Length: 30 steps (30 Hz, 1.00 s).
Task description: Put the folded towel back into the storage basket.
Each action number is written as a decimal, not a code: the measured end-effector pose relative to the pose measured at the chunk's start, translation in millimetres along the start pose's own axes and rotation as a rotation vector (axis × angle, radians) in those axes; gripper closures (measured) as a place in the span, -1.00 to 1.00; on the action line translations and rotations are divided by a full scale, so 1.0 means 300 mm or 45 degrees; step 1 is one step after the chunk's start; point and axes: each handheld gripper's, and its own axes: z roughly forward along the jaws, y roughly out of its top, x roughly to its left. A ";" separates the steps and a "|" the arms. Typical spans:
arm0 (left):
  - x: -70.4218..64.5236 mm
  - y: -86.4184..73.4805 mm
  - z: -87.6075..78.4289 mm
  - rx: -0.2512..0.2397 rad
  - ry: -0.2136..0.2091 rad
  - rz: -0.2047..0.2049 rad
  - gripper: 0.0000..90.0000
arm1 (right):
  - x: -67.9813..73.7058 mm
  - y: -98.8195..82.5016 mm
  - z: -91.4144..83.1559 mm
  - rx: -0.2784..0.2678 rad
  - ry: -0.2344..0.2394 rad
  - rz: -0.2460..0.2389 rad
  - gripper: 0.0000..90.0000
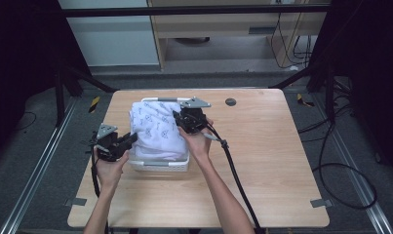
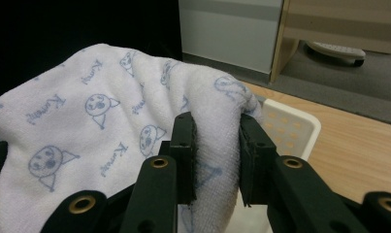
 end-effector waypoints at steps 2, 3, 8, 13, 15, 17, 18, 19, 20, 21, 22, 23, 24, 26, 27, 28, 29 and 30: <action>-0.002 -0.005 0.009 0.011 0.005 0.004 0.72 | -0.004 -0.011 0.007 0.010 -0.003 0.006 0.60; -0.002 -0.007 0.012 0.018 0.006 0.007 0.72 | -0.006 -0.017 0.011 0.013 -0.003 0.011 0.60; -0.002 -0.016 0.029 0.043 0.014 0.011 0.72 | -0.010 -0.039 0.027 0.031 -0.010 0.017 0.60; -0.005 -0.024 0.044 0.068 0.020 0.023 0.72 | -0.012 -0.058 0.042 0.052 -0.021 0.020 0.60; -0.006 -0.027 0.048 0.075 0.021 0.027 0.72 | -0.010 -0.062 0.045 0.055 -0.026 0.016 0.59; -0.006 -0.030 0.053 0.083 0.022 0.029 0.72 | -0.011 -0.069 0.048 0.060 -0.029 0.012 0.59; -0.006 -0.031 0.055 0.088 0.022 0.029 0.72 | -0.011 -0.073 0.049 0.063 -0.035 0.016 0.59; -0.006 -0.033 0.057 0.089 0.022 0.030 0.72 | -0.014 -0.078 0.050 0.065 -0.036 0.013 0.59; -0.006 -0.034 0.061 0.095 0.023 0.030 0.72 | -0.015 -0.082 0.052 0.068 -0.038 0.015 0.59; -0.006 -0.037 0.065 0.102 0.023 0.031 0.72 | -0.017 -0.087 0.053 0.075 -0.040 0.017 0.59; -0.007 -0.039 0.069 0.108 0.023 0.034 0.72 | -0.019 -0.092 0.056 0.080 -0.043 0.018 0.59; -0.009 -0.041 0.073 0.116 0.024 0.037 0.72 | -0.020 -0.096 0.058 0.086 -0.044 0.022 0.59; -0.011 -0.043 0.077 0.124 0.026 0.042 0.72 | -0.021 -0.099 0.060 0.091 -0.046 0.022 0.59; -0.011 -0.045 0.081 0.133 0.028 0.047 0.72 | -0.021 -0.105 0.064 0.099 -0.051 0.019 0.59; -0.011 -0.047 0.084 0.136 0.029 0.047 0.71 | -0.021 -0.108 0.065 0.105 -0.052 0.015 0.58; -0.009 -0.048 0.087 0.141 0.030 0.045 0.71 | -0.020 -0.110 0.068 0.106 -0.054 0.015 0.58; -0.008 -0.049 0.088 0.143 0.030 0.043 0.71 | -0.022 -0.114 0.070 0.106 -0.054 0.009 0.58; -0.007 -0.050 0.090 0.147 0.031 0.043 0.71 | -0.022 -0.115 0.071 0.110 -0.055 0.011 0.57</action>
